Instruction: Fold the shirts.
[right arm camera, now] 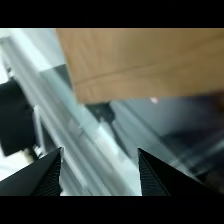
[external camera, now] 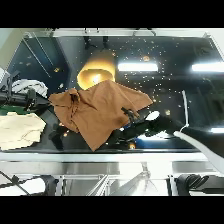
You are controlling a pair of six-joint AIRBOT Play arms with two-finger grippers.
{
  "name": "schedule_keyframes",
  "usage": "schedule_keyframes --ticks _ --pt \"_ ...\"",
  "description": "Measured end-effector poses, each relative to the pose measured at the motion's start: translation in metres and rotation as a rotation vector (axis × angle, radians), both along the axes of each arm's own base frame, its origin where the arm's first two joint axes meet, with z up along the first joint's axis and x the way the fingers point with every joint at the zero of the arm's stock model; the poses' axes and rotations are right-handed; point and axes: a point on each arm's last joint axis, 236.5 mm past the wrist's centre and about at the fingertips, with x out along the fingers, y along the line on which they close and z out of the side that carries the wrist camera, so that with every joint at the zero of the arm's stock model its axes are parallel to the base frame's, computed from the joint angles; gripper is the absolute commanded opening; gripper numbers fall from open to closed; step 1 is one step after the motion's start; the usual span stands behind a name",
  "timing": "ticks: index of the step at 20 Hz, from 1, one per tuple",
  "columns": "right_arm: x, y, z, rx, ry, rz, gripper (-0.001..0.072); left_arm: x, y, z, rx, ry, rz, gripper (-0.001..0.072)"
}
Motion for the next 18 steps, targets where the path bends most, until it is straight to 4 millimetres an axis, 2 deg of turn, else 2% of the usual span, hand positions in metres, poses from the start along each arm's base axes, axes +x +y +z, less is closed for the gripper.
schedule_keyframes --ticks 4,7,10,12,15,17,18 --pt "0.003 0.022 -0.01 -0.013 0.022 -0.093 0.0515 -0.007 0.002 -0.012 0.03 0.032 -0.003 0.034" --pt "0.008 0.035 -0.016 -0.012 0.046 -0.134 0.0466 -0.018 0.003 -0.033 0.046 0.083 0.015 0.034" --pt "0.014 0.048 -0.02 -0.016 0.025 -0.142 0.0119 -0.032 -0.002 -0.053 0.044 0.134 0.025 0.0341" --pt "0.021 0.057 -0.017 -0.006 -0.002 -0.14 0.0017 -0.044 -0.009 -0.065 0.035 0.173 0.021 0.0341" --pt "0.029 0.067 -0.004 0.03 -0.033 -0.134 0.0017 -0.066 -0.027 -0.082 0.017 0.244 -0.001 0.0343" --pt "0.03 0.069 0.006 0.053 -0.048 -0.125 0.0017 -0.074 -0.041 -0.091 0.023 0.264 -0.026 0.0346" --pt "0.032 0.071 0.012 0.067 -0.056 -0.124 0.0016 -0.076 -0.049 -0.095 0.032 0.266 -0.043 0.0484"
